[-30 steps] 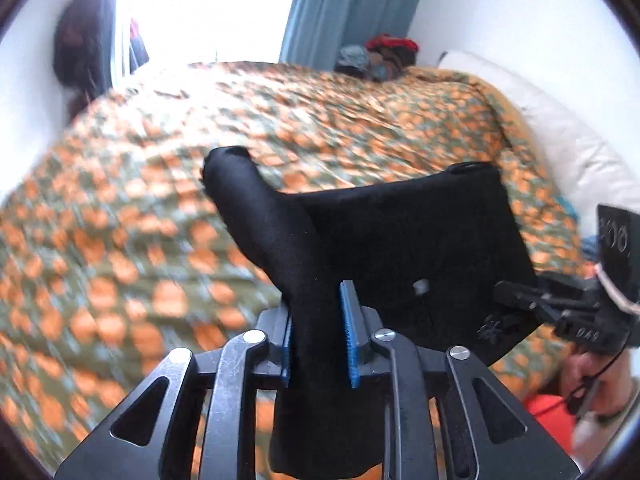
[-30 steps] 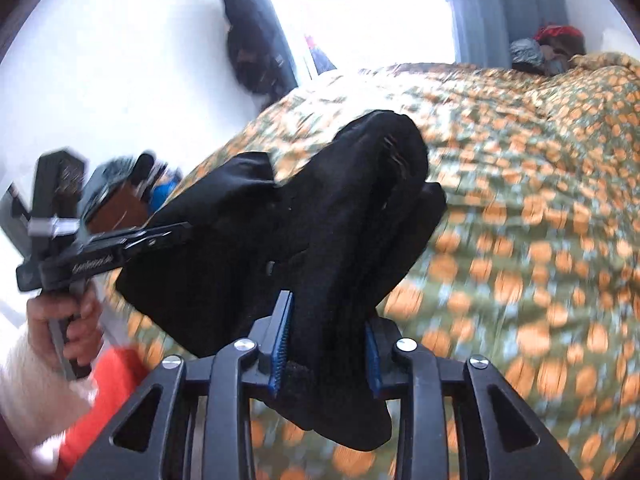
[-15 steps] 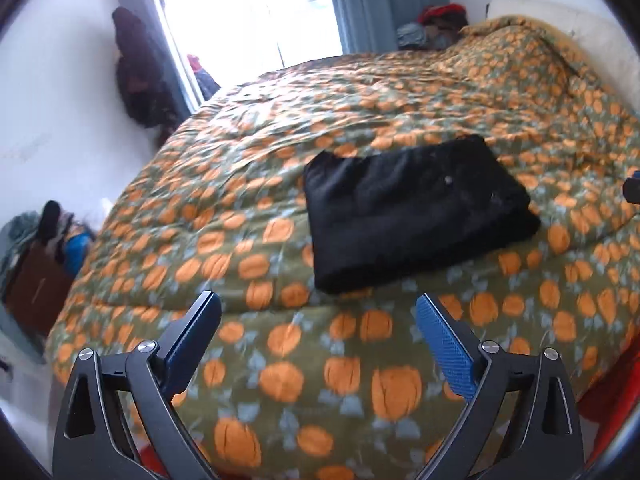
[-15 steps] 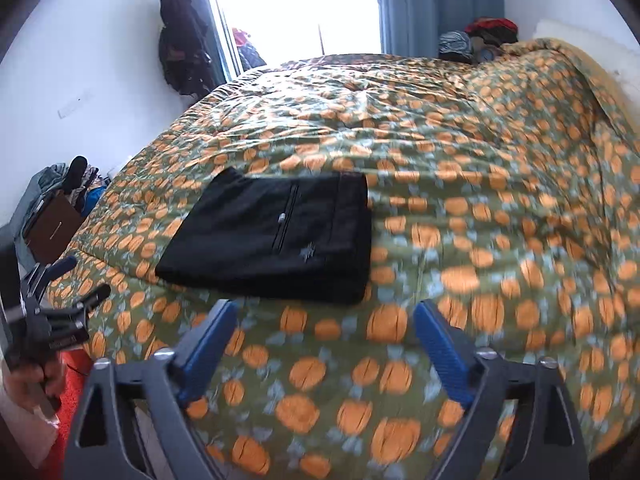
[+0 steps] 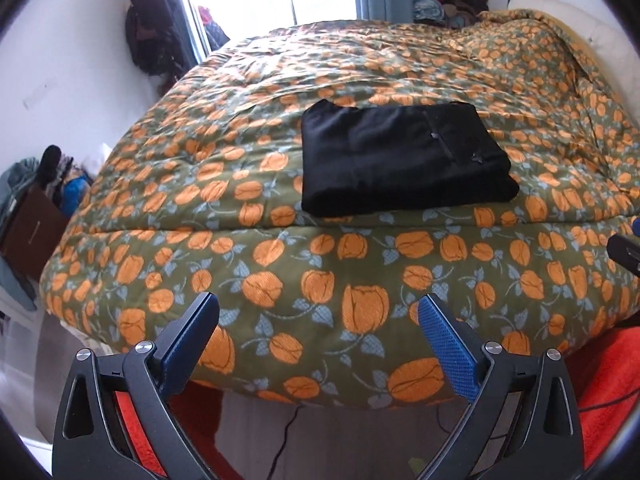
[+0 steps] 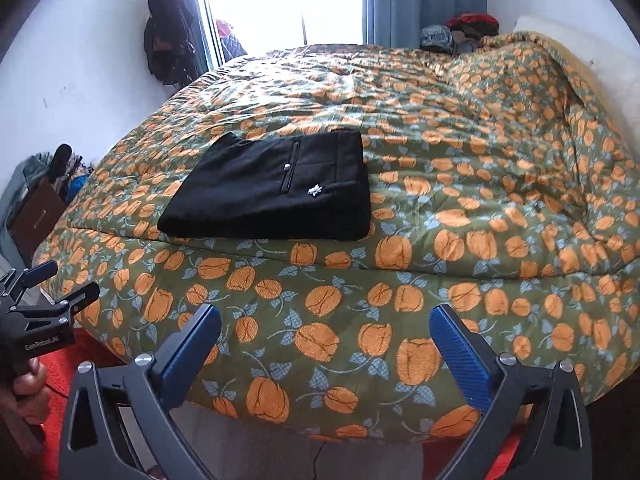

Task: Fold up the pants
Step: 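Release the folded pants onto the duvet and withdraw the right tool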

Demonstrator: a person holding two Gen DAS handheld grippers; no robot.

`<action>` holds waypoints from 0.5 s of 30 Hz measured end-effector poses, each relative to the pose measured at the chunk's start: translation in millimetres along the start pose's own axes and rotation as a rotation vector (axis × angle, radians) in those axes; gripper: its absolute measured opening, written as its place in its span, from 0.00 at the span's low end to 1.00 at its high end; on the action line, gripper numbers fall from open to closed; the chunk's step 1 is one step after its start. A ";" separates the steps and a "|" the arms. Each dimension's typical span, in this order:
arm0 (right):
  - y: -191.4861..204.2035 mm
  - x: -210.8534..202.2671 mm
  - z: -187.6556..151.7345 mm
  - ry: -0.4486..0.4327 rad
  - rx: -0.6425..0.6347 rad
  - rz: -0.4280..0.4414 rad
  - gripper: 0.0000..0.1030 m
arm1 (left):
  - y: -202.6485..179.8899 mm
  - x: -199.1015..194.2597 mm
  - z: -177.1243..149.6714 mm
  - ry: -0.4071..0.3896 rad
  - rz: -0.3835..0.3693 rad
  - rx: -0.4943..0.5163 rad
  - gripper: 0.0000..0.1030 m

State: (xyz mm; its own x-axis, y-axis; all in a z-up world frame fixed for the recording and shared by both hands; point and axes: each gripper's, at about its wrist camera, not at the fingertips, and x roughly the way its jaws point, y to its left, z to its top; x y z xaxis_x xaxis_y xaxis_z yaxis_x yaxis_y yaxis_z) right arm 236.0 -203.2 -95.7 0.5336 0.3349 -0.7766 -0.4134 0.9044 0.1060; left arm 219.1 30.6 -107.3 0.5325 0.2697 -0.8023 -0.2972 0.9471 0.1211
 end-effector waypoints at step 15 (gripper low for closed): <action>14.1 -8.1 -12.8 0.078 0.030 0.042 1.00 | 7.2 -5.7 -11.1 0.060 0.013 -0.007 0.97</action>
State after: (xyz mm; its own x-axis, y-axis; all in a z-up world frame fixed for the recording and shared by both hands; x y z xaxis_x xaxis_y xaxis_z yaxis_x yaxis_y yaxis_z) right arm 216.5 -196.6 -95.8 0.4565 0.3525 -0.8170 -0.4110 0.8979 0.1577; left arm 205.1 33.9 -108.3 0.4805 0.2706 -0.8342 -0.3095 0.9423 0.1274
